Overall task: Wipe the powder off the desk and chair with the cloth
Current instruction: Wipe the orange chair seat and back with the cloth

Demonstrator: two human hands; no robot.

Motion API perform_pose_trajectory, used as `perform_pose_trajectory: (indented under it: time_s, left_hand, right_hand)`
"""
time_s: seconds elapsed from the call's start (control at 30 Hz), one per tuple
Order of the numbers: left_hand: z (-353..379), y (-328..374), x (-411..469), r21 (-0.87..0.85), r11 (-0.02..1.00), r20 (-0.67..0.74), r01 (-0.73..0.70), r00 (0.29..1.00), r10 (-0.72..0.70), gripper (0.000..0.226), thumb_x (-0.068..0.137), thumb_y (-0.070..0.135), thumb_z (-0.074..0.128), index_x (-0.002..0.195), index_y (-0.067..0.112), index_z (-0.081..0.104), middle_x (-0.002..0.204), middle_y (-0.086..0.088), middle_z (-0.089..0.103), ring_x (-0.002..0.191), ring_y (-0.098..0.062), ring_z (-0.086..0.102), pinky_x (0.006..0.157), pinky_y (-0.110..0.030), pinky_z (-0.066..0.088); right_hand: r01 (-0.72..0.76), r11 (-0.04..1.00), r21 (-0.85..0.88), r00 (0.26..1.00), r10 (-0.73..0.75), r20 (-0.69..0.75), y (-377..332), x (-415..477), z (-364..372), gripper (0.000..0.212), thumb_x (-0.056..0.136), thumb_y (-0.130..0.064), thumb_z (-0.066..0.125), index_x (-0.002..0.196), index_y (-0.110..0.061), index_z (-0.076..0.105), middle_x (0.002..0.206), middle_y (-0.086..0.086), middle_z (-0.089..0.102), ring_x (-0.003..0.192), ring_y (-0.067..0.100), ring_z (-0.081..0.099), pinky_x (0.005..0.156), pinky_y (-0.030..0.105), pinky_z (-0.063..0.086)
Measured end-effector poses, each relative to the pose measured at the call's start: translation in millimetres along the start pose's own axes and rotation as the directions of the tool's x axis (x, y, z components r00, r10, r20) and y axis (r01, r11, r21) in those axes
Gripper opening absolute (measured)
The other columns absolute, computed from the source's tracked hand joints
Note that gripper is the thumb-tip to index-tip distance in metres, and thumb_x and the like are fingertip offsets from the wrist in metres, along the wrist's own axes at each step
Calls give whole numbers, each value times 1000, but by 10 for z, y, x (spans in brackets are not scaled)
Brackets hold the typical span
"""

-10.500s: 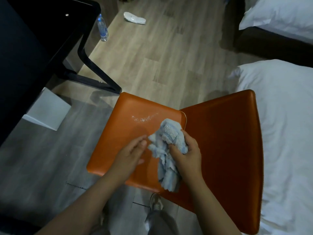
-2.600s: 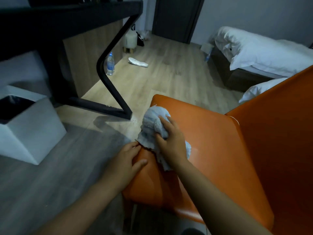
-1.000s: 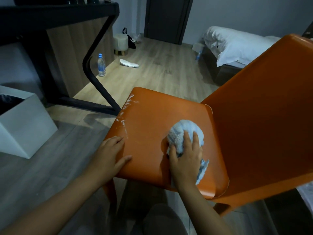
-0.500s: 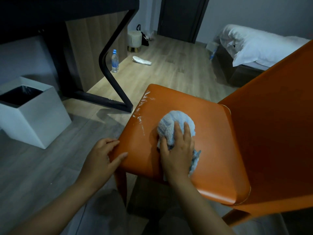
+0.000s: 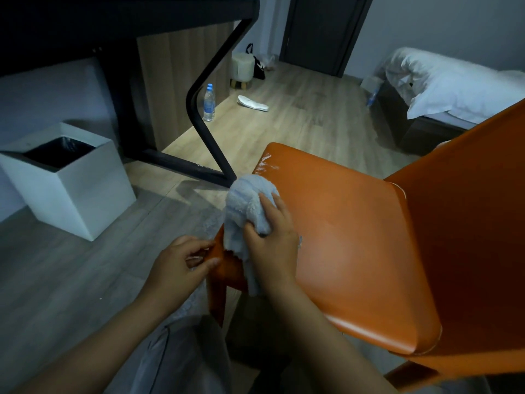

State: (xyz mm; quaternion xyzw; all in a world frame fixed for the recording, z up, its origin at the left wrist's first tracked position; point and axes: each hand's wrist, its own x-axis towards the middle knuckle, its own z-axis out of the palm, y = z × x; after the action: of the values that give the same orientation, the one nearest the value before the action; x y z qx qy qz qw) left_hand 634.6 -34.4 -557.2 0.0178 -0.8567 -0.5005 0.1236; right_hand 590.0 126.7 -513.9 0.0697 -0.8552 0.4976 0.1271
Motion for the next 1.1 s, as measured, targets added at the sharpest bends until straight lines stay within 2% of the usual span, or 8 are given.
perform_pose_trajectory:
  time_s: [0.1, 0.27, 0.4, 0.53, 0.63, 0.7, 0.9, 1.1]
  left_hand:
    - [-16, 56, 24, 19, 999, 40, 46, 998, -47, 26, 79, 14, 76, 103, 20, 69, 100, 7, 60, 90, -1, 61, 78, -13, 52]
    - [-28, 204, 85, 239, 970, 104, 53, 991, -80, 52, 84, 24, 71, 132, 21, 52, 122, 4, 51, 103, -7, 51, 86, -24, 44]
    - [47, 426, 79, 340, 936, 187, -93, 982, 29, 55, 83, 35, 70, 133, 26, 50, 126, 10, 44, 110, -7, 44, 92, -26, 40]
    - [256, 658, -15, 371, 901, 215, -225, 965, 152, 51, 86, 40, 65, 132, 24, 52, 130, 9, 45, 117, -9, 41, 95, -25, 38]
    - [377, 749, -50, 412, 865, 275, -286, 944, 181, 54, 86, 44, 63, 135, 24, 51, 133, 9, 44, 120, -11, 39, 96, -23, 35]
    - [421, 768, -58, 449, 843, 306, -297, 937, 167, 57, 87, 48, 60, 138, 25, 47, 136, 10, 42, 124, -10, 37, 100, -25, 34]
    - [424, 735, -42, 466, 826, 329, -318, 928, 172, 57, 87, 46, 62, 137, 21, 50, 136, 6, 44, 124, -13, 38, 100, -24, 32]
    - [368, 694, -47, 403, 860, 308, -311, 932, 192, 51, 85, 37, 67, 131, 18, 56, 132, 4, 47, 120, -12, 42, 96, -24, 35]
  right_hand:
    - [16, 999, 52, 998, -13, -57, -24, -85, -302, 55, 85, -14, 66, 137, -24, 52, 149, -4, 42, 136, 3, 34, 114, 29, 33]
    - [71, 990, -120, 972, -95, -214, 186, -370, -915, 59, 83, -9, 68, 137, -26, 50, 147, -5, 42, 134, -2, 33, 102, -1, 23]
    - [14, 980, -199, 960, -69, -273, 374, -516, -1265, 60, 83, -7, 69, 138, -22, 50, 148, -3, 42, 136, 7, 35, 105, 18, 30]
    - [-79, 951, -300, 912, -54, -408, 612, -672, -1560, 61, 82, -16, 68, 138, -29, 49, 149, -4, 40, 134, 9, 35, 103, 30, 33]
    - [-236, 887, -396, 873, 15, -487, 816, -825, -1721, 65, 82, -23, 68, 141, -31, 44, 151, 0, 36, 137, 23, 34, 106, 43, 35]
    - [-275, 840, -468, 890, 39, -453, 927, -898, -1723, 68, 82, -26, 70, 144, -25, 41, 153, 10, 33, 137, 34, 32, 107, 51, 33]
    - [-317, 789, -526, 913, 105, -393, 952, -850, -1491, 65, 92, -38, 54, 150, -18, 32, 159, 13, 19, 138, 43, 23, 108, 55, 28]
    - [-315, 821, -475, 913, 126, -388, 886, -806, -1374, 66, 90, -34, 60, 149, -20, 34, 160, 8, 17, 140, 44, 19, 111, 58, 26]
